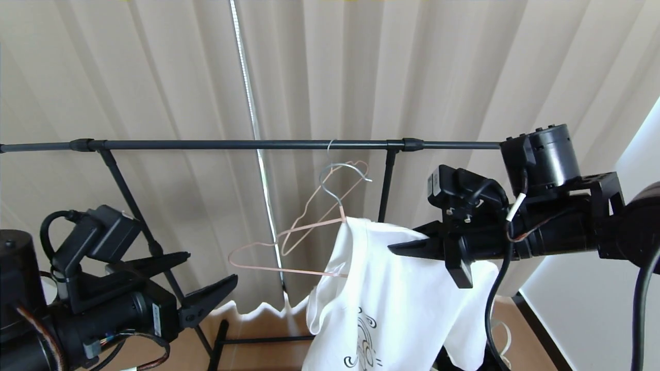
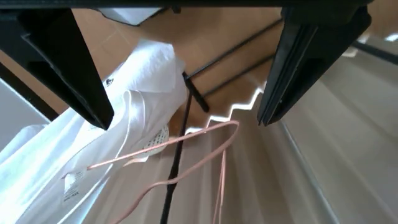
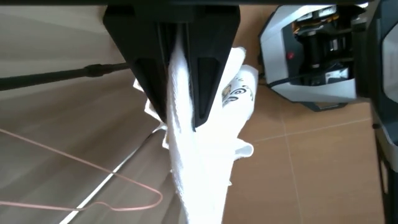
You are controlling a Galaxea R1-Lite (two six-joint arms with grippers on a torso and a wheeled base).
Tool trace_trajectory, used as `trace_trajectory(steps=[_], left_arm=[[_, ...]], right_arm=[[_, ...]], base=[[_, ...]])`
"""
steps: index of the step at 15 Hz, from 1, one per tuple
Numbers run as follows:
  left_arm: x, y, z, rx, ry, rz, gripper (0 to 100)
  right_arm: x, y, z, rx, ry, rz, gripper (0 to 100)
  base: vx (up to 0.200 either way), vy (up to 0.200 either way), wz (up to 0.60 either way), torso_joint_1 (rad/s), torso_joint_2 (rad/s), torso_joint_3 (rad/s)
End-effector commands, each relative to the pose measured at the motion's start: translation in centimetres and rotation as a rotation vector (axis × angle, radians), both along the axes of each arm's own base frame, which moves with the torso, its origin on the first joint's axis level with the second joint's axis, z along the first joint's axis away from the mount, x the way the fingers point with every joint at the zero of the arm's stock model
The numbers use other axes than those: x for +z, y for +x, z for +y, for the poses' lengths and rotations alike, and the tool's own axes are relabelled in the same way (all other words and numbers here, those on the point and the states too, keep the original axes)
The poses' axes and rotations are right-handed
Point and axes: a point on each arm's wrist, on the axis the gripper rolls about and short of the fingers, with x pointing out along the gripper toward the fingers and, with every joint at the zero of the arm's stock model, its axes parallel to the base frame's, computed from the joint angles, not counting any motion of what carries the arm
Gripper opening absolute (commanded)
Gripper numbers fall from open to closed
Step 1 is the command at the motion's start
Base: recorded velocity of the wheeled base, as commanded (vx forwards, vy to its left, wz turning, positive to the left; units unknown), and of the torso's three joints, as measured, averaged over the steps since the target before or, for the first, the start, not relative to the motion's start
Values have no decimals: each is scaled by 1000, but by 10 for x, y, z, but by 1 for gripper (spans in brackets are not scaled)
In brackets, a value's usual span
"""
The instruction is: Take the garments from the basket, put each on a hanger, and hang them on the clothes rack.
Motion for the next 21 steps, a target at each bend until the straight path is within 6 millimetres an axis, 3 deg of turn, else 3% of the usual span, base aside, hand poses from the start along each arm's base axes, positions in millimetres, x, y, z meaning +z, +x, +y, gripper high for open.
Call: trace_trajectory(steps=[1,4,7,14,17,21], left_arm=[[12,-7,-12,4,7,63,100],[-1,-19,-27,26,56,196,100],[-18,-10,-44,34,127,259,100],[-58,6,-109,-10,250,264,100],[-67,21,-137,116,208,258,100],[-70,43,-155,277,156,216,100]], right_arm=[[-24,-15,-12,-36,1,-42,0],[-27,-11,-11,-119,-10,-135,0],[-26,-10,-9,-125,-8,-134,0],[-12,-6,-5,-222,51,-112,0],[-6,-14,6,-240,107,-61,0],[-3,-18,10,-232,118,-56,0]], base=[[0,0,0,0,0,0],[0,0,0,0,0,0],[0,0,0,0,0,0],[0,0,0,0,0,0],[0,0,0,0,0,0],[0,0,0,0,0,0]])
